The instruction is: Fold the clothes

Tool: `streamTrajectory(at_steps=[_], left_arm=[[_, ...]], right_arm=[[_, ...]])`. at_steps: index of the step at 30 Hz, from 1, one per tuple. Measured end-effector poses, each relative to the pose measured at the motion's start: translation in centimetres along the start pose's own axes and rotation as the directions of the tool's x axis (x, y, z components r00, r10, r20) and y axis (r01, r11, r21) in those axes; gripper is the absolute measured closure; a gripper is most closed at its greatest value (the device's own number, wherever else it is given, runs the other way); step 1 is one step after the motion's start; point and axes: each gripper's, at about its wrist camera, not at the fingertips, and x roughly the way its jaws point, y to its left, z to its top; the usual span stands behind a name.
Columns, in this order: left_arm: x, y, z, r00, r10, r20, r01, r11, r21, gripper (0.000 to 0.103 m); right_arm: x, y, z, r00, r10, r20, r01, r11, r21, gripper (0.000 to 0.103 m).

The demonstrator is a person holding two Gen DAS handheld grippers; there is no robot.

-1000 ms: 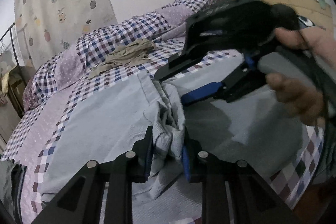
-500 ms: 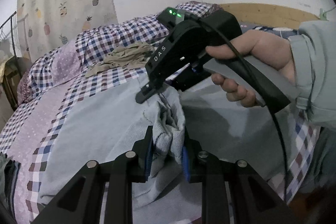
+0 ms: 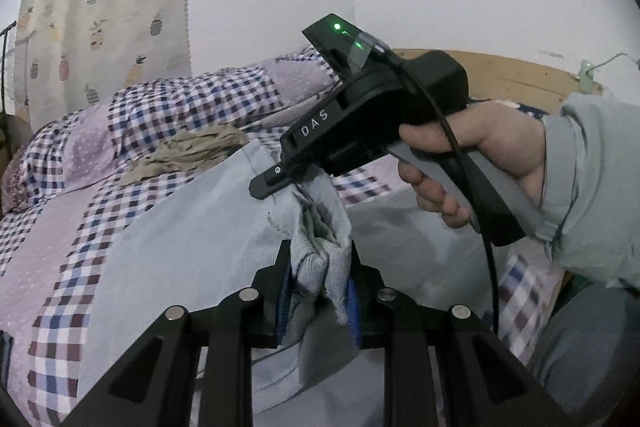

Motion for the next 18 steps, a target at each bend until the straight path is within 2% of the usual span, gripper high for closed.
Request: streamTrajectory(at_steps=[6,12,15,18], left_arm=[[1.5,-3.0,0.4,0.999,-0.046,-0.024,0.046,0.999,0.027,0.08],[3.5,-4.5,-0.9,0.995,-0.041,-0.092,0.046,0.997,0.055,0.08],[4.7,-4.7,-1.7,0.991,-0.031,-0.127,0.038,0.998,0.049,0.08],[5.2,-5.6,-2.5,0.99,-0.021,-0.14,0.029,0.998,0.055,0.08]], right_arm=[[-2.7,-1.9,-2.0,0.998,-0.051,0.045,0.051,0.999,0.01,0.09],[-1.2,-5.9,-6.2,0.992,-0.02,0.121,0.001,0.988,0.157,0.09],[0.4,-7.6,-7.2,0.996,-0.01,0.089,-0.009,0.977,0.215,0.089],[0.8,-7.7,-7.3,0.996,-0.03,0.08,0.014,0.98,0.196,0.089]])
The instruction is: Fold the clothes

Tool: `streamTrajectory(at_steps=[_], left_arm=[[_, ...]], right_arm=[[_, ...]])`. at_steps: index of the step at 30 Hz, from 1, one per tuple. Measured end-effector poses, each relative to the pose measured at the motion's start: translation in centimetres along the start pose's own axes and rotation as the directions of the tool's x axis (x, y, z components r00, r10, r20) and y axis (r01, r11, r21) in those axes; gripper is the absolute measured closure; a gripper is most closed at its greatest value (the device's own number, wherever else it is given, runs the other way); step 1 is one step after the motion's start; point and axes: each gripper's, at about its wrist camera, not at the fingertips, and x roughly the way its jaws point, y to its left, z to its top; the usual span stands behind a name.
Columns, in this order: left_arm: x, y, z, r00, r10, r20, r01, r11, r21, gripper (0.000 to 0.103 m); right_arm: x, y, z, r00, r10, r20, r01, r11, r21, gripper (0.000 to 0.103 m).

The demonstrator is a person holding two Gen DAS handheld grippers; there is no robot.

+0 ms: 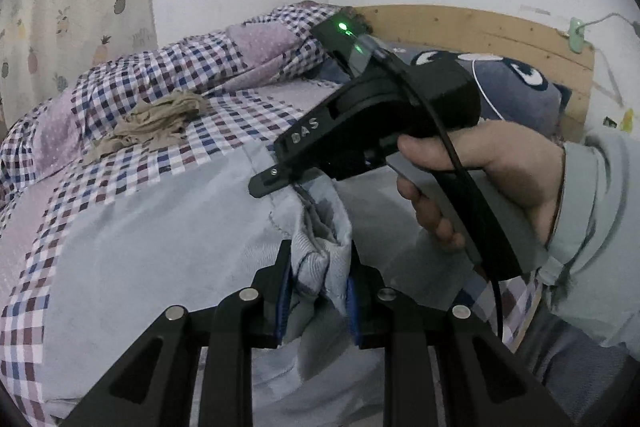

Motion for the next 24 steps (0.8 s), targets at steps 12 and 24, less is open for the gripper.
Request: streamTrajectory(at_steps=[12,24], left_arm=[[-0.9,0.4,0.1,0.999,-0.004,0.053,0.006,0.999,-0.037,0.079],[-13.7,14.6,2.8,0.933,0.045,0.357,0.056,0.962,-0.267,0.08]], right_arm=[[-1.3,2.0,1.0,0.999,0.021,0.048,-0.02,1.0,-0.01,0.089],[-0.9,23.1,8.5,0.991,0.067,0.117,-0.041,0.977,-0.208,0.092]])
